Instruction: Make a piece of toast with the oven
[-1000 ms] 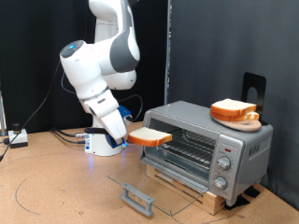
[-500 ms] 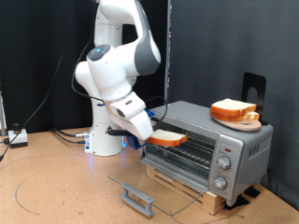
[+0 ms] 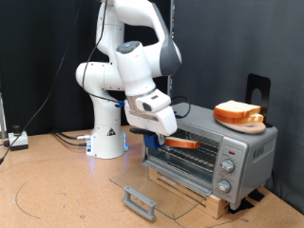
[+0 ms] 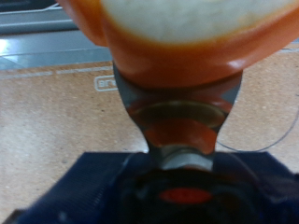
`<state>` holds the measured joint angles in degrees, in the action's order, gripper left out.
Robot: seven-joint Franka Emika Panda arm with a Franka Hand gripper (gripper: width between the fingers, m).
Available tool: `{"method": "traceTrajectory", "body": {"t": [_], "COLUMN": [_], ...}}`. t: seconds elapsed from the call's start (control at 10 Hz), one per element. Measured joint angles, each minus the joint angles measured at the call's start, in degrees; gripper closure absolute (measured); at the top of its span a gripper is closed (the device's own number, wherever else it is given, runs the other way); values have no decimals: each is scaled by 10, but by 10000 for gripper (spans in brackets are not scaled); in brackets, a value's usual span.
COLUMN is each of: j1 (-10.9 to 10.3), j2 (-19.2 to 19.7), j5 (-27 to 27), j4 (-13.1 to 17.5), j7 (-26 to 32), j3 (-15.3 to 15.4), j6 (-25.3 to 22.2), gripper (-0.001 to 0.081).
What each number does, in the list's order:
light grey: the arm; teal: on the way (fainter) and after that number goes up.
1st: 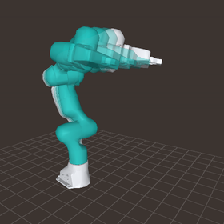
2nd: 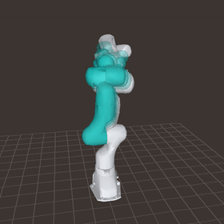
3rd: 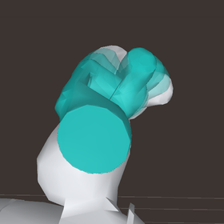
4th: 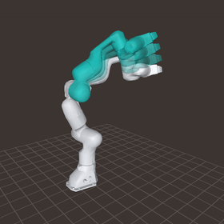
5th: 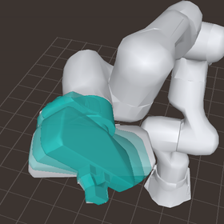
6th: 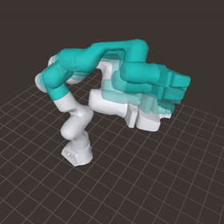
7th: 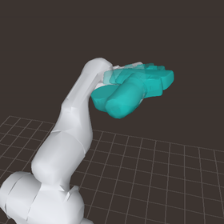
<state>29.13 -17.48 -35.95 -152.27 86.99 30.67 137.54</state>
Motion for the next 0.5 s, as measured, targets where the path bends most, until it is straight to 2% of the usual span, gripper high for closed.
{"method": "traceTrajectory", "body": {"t": [0.3,0.5], "j1": [-4,-3], "j2": [-13,-13], "j5": [0,7], "j4": [-7,-18], "j7": [1,18], "j3": [11,11], "j6": [12,49], "gripper": [383,383]}}
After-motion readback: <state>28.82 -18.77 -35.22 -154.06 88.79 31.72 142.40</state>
